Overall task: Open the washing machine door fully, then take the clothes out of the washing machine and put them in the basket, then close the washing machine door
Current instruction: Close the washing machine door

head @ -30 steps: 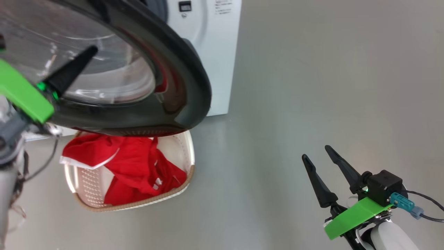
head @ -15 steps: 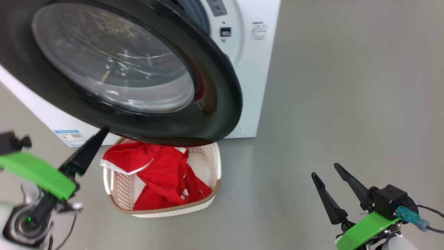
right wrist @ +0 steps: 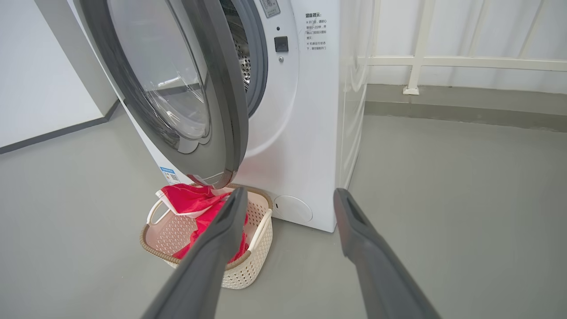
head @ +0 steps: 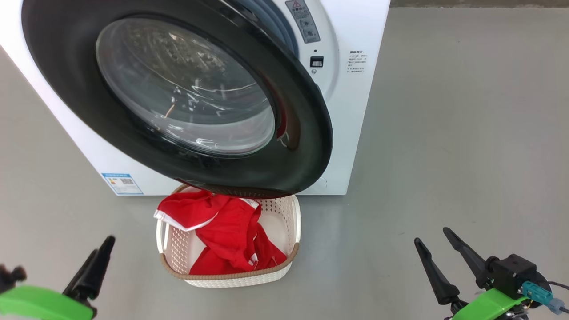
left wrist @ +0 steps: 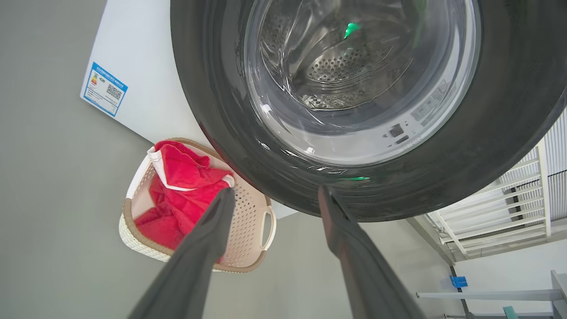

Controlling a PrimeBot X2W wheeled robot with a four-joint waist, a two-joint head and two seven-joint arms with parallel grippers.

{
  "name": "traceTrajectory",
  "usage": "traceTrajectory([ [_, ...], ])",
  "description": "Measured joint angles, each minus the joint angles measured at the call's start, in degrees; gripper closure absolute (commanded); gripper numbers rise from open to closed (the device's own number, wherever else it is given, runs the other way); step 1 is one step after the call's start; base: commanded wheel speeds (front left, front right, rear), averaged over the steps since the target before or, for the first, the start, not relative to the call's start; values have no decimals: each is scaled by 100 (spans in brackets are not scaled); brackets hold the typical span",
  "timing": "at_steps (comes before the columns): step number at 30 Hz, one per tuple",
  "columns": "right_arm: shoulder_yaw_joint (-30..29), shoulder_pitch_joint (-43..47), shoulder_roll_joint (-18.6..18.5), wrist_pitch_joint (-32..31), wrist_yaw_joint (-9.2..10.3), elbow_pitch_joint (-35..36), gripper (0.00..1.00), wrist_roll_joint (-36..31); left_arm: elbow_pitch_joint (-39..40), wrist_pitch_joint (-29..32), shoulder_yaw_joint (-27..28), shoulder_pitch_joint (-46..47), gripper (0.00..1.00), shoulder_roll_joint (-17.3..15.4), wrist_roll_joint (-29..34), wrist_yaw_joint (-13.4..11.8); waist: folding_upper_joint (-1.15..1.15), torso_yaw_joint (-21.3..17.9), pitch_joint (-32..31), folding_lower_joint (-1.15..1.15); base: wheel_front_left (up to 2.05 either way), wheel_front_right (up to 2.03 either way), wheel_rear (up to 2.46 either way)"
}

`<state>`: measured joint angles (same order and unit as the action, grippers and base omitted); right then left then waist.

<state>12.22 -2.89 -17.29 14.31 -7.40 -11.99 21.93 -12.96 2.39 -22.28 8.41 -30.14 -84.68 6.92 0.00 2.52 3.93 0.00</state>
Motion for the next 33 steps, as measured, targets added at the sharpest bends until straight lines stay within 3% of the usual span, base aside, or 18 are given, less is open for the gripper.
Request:
traceTrajectory([
  [5, -57, 80, -1, 0, 0, 12, 0, 0, -110, -719, -10, -324, 0, 41, 131, 0, 0, -62, -10, 0, 0, 0, 0],
  [10, -182, 188, 3, 0, 0, 23, 0, 0, -402, -1467, -156, -638, 0, 67, 638, 35, 0, -159, -54, 0, 0, 0, 0],
  [17, -331, 346, 34, 0, 0, 43, 0, 0, -887, -1668, -74, -723, 0, 354, 1535, 38, 0, -232, -127, 0, 0, 0, 0],
  [23, -454, 485, 55, 0, 0, 68, 0, 0, -804, -1670, 1155, -914, 0, 1090, 3397, 40, 0, -271, -182, 0, 0, 0, 0],
  [33, -549, 528, 80, 0, 0, 127, 0, 0, -312, -1670, 2067, -1313, 0, 1855, 5833, 40, 0, -309, -196, 0, 0, 0, 0],
])
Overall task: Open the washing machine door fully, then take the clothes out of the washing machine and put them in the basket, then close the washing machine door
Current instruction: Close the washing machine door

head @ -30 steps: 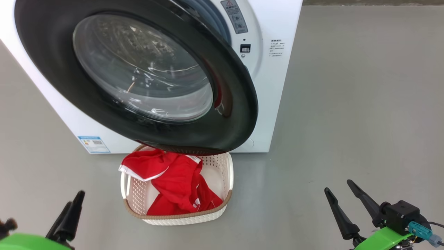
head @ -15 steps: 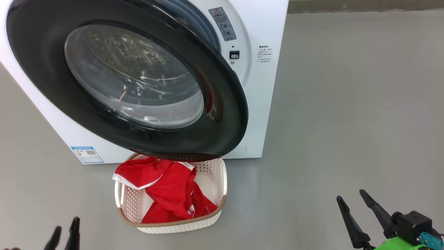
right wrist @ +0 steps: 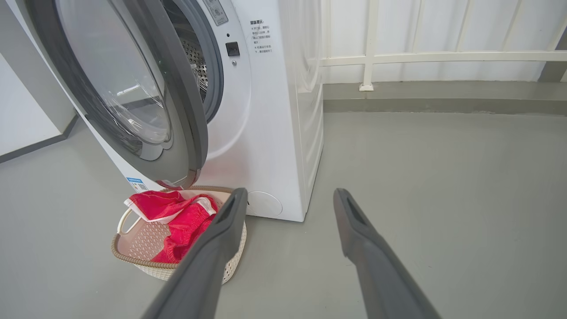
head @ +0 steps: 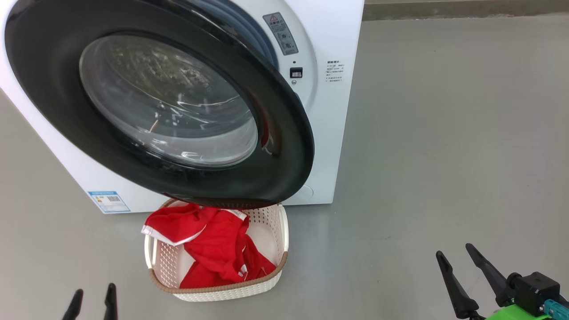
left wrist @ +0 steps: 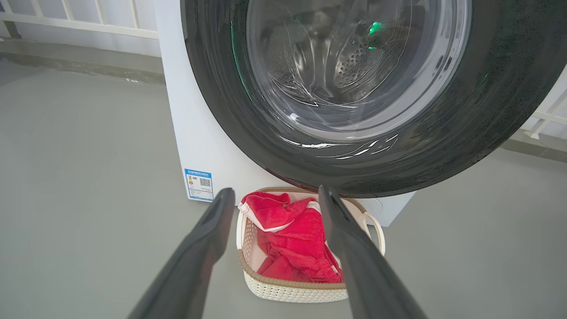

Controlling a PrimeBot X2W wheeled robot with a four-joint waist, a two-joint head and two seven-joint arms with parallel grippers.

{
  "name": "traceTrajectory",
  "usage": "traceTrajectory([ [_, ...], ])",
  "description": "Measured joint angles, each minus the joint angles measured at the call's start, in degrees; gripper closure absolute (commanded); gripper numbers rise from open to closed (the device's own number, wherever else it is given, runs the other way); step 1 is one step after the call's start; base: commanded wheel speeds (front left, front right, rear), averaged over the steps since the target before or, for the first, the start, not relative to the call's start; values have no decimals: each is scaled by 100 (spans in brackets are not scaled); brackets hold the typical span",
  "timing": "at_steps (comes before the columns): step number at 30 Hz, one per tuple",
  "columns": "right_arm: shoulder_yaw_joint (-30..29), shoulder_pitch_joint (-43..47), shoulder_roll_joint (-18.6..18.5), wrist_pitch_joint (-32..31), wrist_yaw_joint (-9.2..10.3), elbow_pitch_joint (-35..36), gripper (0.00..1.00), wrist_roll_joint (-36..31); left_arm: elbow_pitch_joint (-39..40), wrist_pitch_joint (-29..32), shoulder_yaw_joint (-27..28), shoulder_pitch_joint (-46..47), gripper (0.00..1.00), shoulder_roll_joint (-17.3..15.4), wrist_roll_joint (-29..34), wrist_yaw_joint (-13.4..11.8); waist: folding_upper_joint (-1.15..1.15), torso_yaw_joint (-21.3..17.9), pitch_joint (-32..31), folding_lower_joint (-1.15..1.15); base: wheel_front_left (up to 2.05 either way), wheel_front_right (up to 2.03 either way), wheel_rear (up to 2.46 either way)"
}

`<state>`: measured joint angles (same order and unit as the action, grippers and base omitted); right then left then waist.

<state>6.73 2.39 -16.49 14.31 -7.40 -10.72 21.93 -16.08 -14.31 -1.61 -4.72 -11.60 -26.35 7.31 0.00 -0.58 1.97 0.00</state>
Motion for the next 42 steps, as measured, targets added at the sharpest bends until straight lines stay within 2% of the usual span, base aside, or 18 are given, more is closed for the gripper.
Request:
traceTrajectory([
  [9, 1, 3, 75, 0, 0, -13, 0, -2, 141, 0, 290, -221, 0, 459, 1156, 0, 0, 10, -9, 0, 0, 0, 0],
  [14, 1, 8, 86, 0, 0, -15, 0, -2, 169, 0, 383, -234, 0, 587, 1321, 1, 0, 7, 13, 0, 0, 0, 0],
  [22, 2, 8, 90, 0, 0, -13, 0, 0, 185, 0, 364, -233, 0, 595, 1354, 0, 0, 44, 20, 0, 0, 0, 0],
  [23, 3, 8, 92, 0, 0, -12, 11, 2, 190, 0, 354, -233, 0, 595, 1354, 1, 0, 52, 17, 0, 0, 0, 0],
  [24, 12, 7, 93, 0, 0, -5, 53, 23, 192, 0, 344, -233, 0, 595, 1354, 1, 0, 62, 15, 0, 0, 0, 0],
  [25, 33, 7, 93, 0, 0, -1, 100, 58, 197, 0, 330, -233, 0, 595, 1354, 1, 0, 76, 15, 0, 0, 0, 0],
  [32, 256, -107, 101, 0, 0, 53, 100, 149, 300, 0, 244, -206, 0, 604, 1397, 1, 0, 242, 45, 0, 0, 0, 0],
  [42, 876, -1041, 296, 0, 0, 9, 100, 197, 464, -1, 167, -149, 0, 672, 1489, 1, 0, 644, 101, 0, 0, 0, 0],
])
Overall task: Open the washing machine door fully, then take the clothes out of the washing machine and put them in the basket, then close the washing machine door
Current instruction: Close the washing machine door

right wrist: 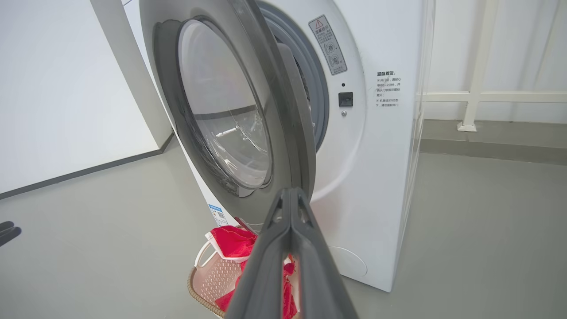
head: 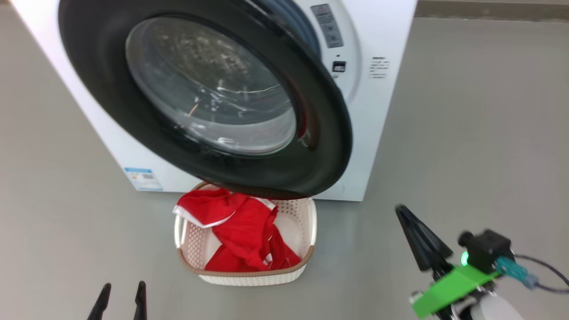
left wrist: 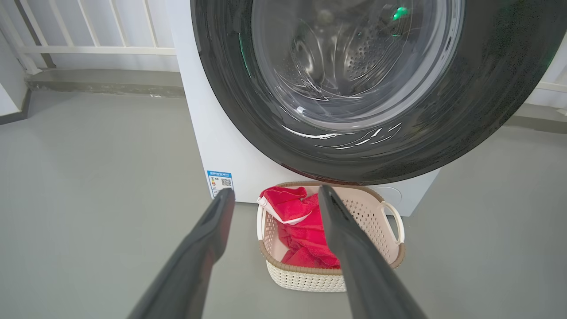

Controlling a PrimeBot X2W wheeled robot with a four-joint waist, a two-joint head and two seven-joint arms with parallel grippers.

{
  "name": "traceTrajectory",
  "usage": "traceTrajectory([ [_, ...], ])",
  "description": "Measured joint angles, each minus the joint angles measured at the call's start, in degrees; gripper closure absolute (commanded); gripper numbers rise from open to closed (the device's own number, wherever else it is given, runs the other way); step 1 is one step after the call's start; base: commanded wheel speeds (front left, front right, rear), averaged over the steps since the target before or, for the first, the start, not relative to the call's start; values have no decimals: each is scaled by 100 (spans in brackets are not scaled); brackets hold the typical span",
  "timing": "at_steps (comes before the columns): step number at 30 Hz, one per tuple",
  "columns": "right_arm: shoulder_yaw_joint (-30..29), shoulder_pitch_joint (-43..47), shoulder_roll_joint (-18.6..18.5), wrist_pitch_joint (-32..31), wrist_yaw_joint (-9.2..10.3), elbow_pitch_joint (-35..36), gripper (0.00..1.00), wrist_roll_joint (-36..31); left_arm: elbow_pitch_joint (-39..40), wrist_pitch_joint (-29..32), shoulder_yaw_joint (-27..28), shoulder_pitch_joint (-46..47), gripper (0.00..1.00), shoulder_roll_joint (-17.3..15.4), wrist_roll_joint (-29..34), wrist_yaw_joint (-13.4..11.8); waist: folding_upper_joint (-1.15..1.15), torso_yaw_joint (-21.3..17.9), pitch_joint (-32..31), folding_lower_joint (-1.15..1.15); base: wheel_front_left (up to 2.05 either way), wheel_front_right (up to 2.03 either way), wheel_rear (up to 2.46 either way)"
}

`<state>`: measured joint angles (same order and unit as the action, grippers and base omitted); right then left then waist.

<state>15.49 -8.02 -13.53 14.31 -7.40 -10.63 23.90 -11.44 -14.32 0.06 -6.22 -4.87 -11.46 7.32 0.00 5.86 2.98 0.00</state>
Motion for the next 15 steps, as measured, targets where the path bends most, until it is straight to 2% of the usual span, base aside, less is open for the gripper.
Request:
traceTrajectory([
  [6, 271, -696, 97, 1, 0, -215, 100, 66, 32, -7, -73, 214, 0, 85, 0, 0, 0, 261, 152, 0, 0, 0, 0],
  [15, 315, -1556, 134, 1, 0, -717, 100, 140, 33, -13, -280, 627, 0, 156, -11, 0, 0, 588, 546, 0, 0, 0, 0],
])
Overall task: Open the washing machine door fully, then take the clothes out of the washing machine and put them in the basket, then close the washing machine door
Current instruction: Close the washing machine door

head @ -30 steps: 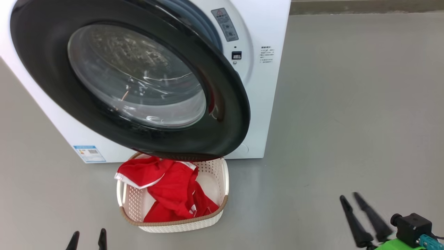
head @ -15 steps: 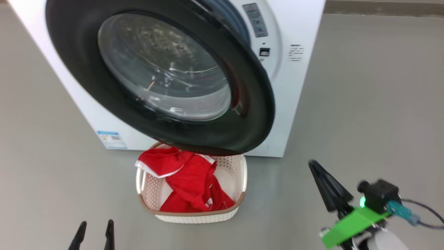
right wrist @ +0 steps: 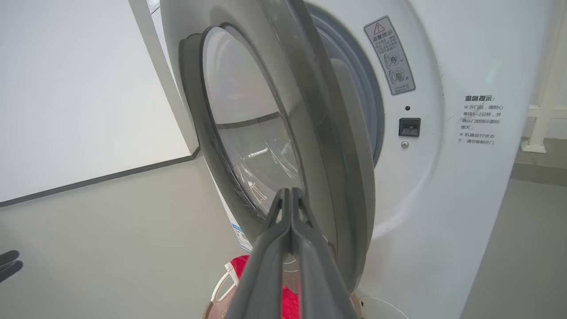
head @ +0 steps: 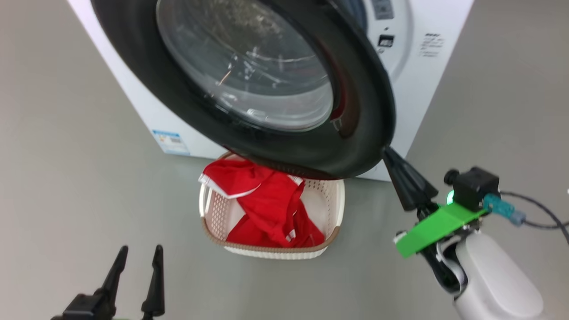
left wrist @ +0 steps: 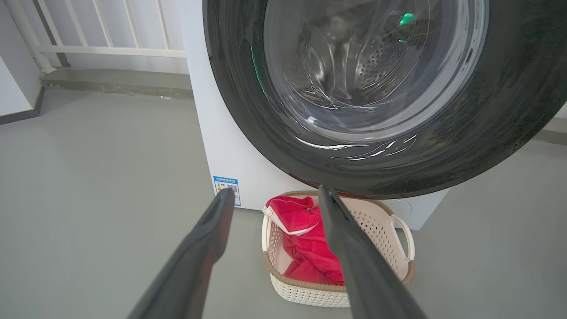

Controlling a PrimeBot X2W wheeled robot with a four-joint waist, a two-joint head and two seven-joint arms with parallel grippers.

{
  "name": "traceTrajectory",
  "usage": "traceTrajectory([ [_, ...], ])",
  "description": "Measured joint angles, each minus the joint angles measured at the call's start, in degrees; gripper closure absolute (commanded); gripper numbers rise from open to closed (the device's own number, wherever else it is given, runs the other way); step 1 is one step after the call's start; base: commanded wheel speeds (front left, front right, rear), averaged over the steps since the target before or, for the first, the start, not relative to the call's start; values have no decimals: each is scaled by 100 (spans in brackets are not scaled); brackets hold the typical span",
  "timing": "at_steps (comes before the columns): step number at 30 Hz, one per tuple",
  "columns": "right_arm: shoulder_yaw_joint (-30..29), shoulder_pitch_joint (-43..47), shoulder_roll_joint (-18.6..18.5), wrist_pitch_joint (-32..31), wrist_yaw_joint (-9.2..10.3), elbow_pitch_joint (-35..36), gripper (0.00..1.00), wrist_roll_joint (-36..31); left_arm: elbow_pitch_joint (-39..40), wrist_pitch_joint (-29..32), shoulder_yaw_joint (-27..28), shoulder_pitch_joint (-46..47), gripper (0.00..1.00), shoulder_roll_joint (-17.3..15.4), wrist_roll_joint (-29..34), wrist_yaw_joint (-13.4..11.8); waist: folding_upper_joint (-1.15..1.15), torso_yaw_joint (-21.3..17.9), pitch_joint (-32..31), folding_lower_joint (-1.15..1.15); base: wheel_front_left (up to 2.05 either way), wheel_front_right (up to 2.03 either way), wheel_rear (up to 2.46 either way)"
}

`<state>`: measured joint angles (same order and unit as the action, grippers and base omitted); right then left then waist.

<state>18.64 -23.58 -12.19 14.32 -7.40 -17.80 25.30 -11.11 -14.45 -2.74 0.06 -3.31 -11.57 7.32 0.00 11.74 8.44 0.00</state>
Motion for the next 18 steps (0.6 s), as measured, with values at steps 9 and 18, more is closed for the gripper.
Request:
traceTrajectory([
  [9, 62, -537, 32, 0, 0, -300, 100, 56, 8, 0, -118, 199, 0, 65, -24, 0, 0, 193, 335, 0, 0, 0, 0],
  [18, -232, -1006, 60, 0, -2, -449, 100, 116, 88, 0, -215, 389, 0, 73, -73, 0, 0, 274, 605, 0, 0, 0, 0],
])
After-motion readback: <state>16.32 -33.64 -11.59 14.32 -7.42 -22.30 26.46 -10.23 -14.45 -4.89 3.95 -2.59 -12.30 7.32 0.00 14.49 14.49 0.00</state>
